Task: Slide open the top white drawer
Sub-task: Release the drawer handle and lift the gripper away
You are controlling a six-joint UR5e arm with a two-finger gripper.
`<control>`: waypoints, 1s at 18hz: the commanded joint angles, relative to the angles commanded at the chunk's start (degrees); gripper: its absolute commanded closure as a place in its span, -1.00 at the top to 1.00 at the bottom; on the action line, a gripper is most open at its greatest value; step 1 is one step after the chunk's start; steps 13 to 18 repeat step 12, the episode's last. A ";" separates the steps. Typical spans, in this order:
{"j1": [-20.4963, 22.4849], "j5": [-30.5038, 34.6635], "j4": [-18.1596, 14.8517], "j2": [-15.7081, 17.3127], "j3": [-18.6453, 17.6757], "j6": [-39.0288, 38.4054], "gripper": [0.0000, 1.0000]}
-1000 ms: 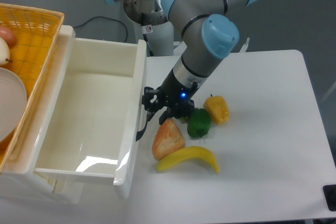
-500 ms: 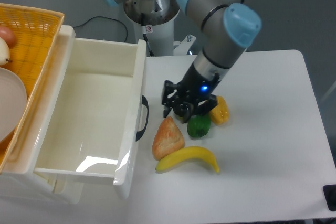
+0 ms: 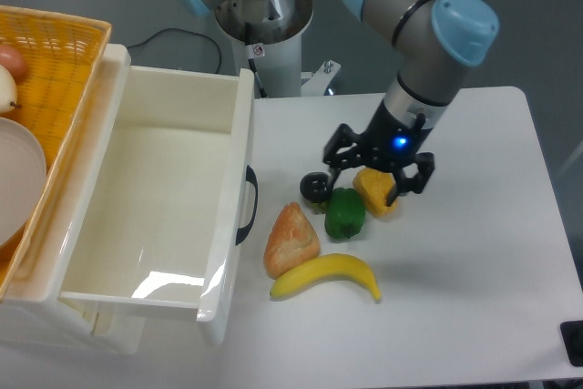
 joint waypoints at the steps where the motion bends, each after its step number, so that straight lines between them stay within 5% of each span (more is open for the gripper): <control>1: 0.09 2.90 0.00 -0.79 0.09 4.12 1.00; 6: 1.58 6.27 -0.35 -4.13 2.36 31.20 1.00; 18: 1.05 9.87 0.00 -5.72 3.25 32.37 1.00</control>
